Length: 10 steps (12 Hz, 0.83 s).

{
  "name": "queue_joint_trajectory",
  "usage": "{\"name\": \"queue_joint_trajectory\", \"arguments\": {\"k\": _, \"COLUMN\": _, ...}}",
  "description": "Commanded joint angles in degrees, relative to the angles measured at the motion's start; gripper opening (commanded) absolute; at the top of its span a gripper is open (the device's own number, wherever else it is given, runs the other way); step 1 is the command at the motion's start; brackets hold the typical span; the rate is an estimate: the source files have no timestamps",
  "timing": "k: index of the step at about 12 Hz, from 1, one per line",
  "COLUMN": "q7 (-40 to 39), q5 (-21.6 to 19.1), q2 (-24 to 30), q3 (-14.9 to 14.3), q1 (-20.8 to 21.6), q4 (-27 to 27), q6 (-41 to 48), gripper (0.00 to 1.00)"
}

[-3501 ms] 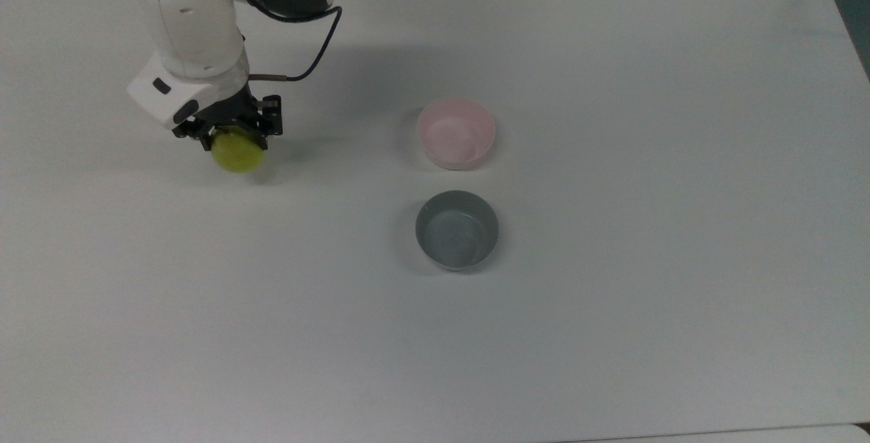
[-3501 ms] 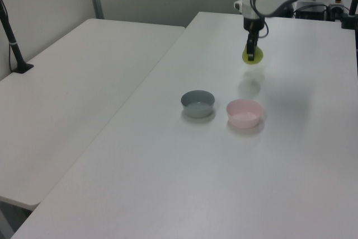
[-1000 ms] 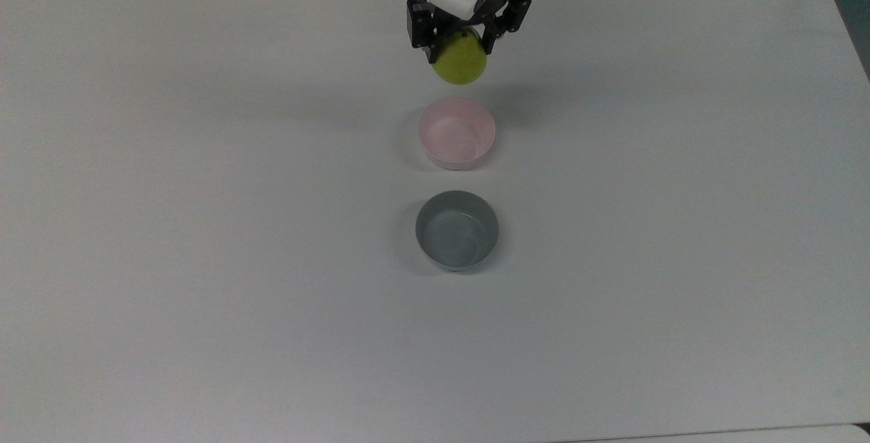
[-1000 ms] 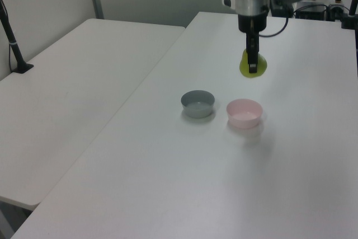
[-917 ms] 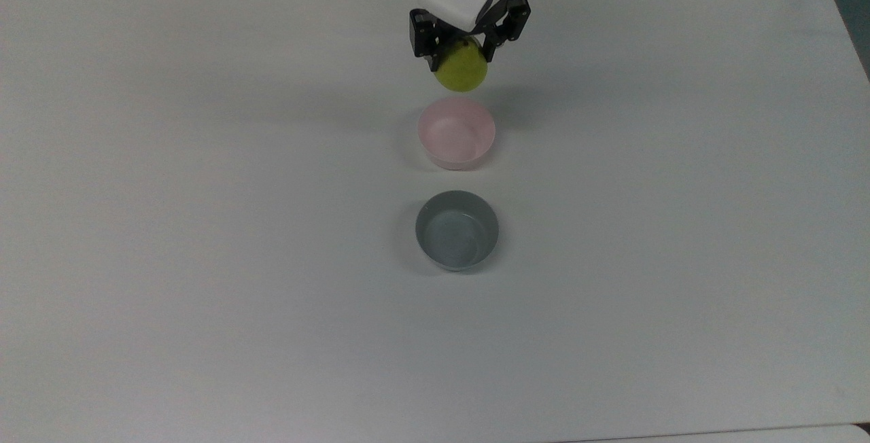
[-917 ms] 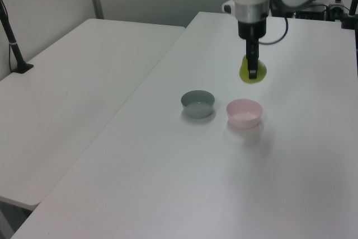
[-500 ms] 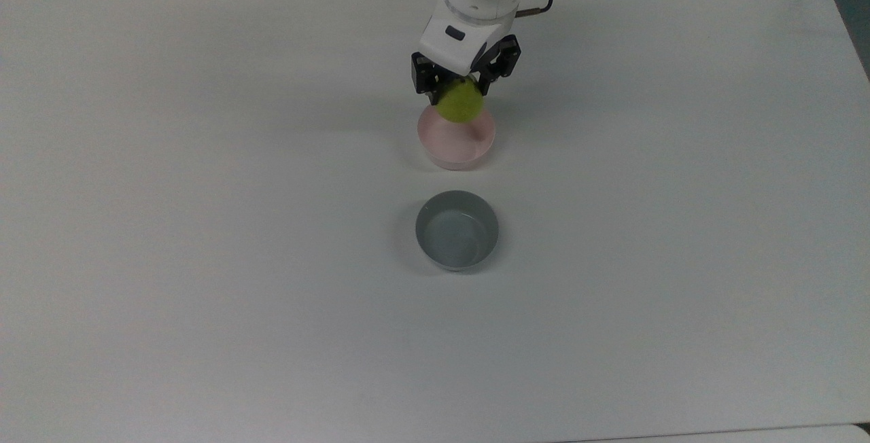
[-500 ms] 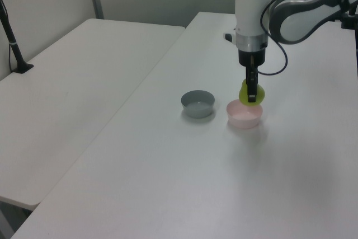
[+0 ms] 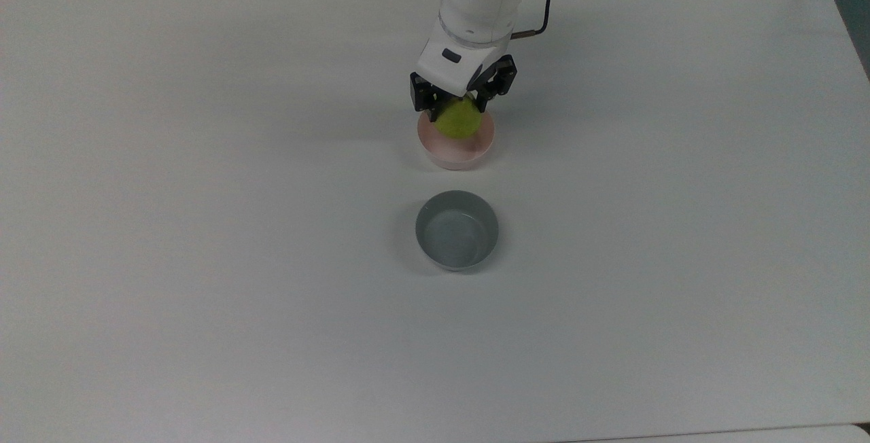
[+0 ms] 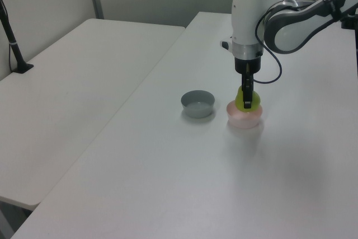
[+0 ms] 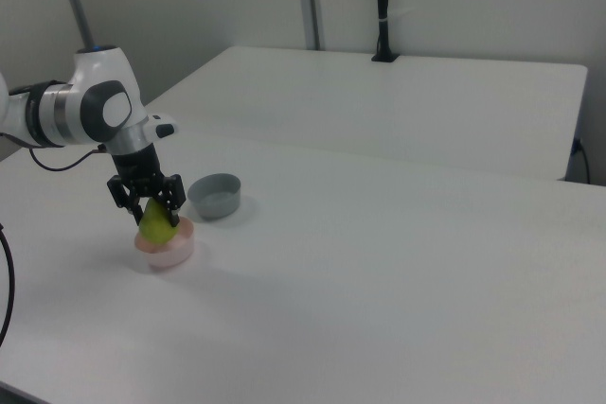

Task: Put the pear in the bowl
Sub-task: 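Lower the pear into the pink bowl and open the gripper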

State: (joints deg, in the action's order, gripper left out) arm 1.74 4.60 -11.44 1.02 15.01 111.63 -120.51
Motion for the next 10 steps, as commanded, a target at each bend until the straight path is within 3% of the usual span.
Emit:
{"name": "queue_joint_trajectory", "arguments": {"k": 1, "q7": 1.1, "q5": 0.7, "q2": -1.1, "q3": -0.3, "q1": -0.1, "q4": 0.0, "q6": -2.8, "gripper": 0.57}}
{"name": "queue_joint_trajectory", "arguments": {"k": 6, "q7": 1.8, "q5": 0.7, "q2": -1.7, "q3": -0.3, "q1": -0.3, "q4": 0.0, "q6": -4.7, "gripper": 0.66}}
{"name": "queue_joint_trajectory", "arguments": {"k": 8, "q7": 1.8, "q5": 0.7, "q2": -1.7, "q3": -0.3, "q1": -0.3, "q4": 0.0, "q6": -4.7, "gripper": 0.9}}
{"name": "queue_joint_trajectory", "arguments": {"k": 10, "q7": 1.8, "q5": 0.9, "q2": -1.7, "q3": -0.3, "q1": -0.3, "q4": 0.0, "q6": -4.5, "gripper": 0.94}}
